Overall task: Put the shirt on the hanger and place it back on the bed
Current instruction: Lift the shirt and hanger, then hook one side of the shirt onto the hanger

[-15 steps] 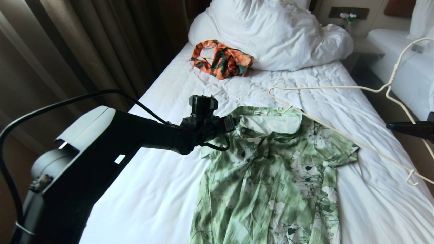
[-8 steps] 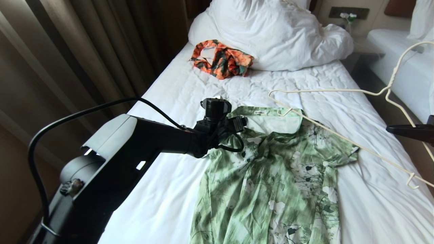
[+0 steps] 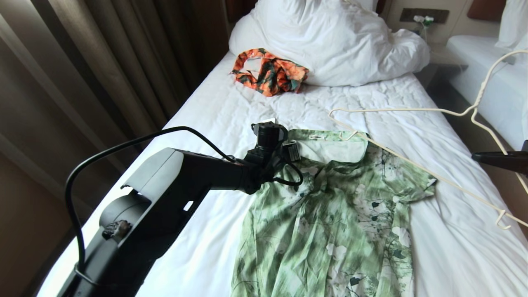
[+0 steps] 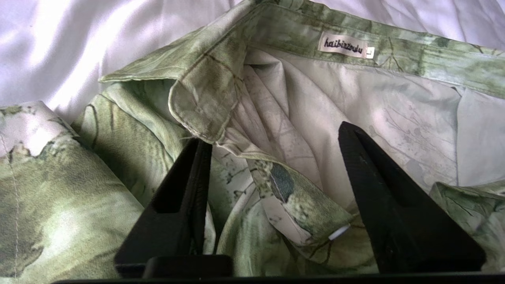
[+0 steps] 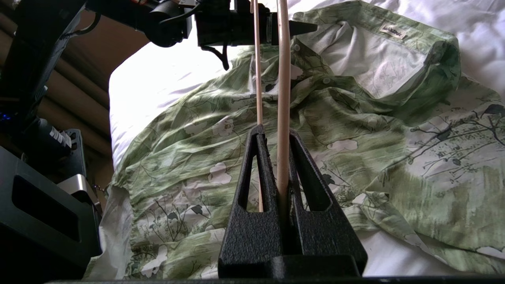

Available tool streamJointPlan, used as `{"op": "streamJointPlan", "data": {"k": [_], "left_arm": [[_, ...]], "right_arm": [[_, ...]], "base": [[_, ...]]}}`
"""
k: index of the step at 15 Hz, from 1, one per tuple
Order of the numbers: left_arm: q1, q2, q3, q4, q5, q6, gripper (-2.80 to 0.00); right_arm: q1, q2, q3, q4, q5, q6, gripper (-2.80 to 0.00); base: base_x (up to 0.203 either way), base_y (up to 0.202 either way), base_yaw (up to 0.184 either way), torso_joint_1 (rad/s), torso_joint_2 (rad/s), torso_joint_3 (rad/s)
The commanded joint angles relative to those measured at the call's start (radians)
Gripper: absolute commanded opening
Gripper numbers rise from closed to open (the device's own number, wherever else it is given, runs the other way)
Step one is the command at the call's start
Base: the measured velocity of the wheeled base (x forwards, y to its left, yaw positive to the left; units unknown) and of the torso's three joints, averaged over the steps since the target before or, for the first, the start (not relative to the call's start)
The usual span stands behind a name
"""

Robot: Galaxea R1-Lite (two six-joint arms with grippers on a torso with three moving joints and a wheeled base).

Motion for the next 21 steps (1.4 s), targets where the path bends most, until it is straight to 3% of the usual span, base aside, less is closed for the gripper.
{"op": "streamJointPlan", "data": {"k": [1, 8, 14, 21], "left_arm": [[0.002, 0.026, -0.018, -0.001, 0.01, 0.009, -2.8], [0.019, -0.05, 0.018, 0.006, 0.038, 0.001, -2.8], [-0.02, -0.315, 0.372, -0.004, 0.049, -0.056, -2.8], [-0.134, -0.49, 0.577, -0.008, 0.128, -0.08, -2.8]], "right_arm": [[0.0, 0.0, -0.001, -0.001, 0.008, -0.003, -2.8], [0.007, 0.073, -0.034, -0.025, 0.001, 0.001, -2.8], [0.099, 0.066, -0.05, -0.061, -0.071, 0.009, -2.8], [0.161, 0.016, -0.024, -0.061, -0.149, 0.025, -2.8]], "base": [[0.0, 0.0, 0.0, 0.0, 0.0, 0.0], [0.0, 0.0, 0.0, 0.0, 0.0, 0.0], [0.0, 0.0, 0.0, 0.0, 0.0, 0.0], [0.0, 0.0, 0.0, 0.0, 0.0, 0.0]]}}
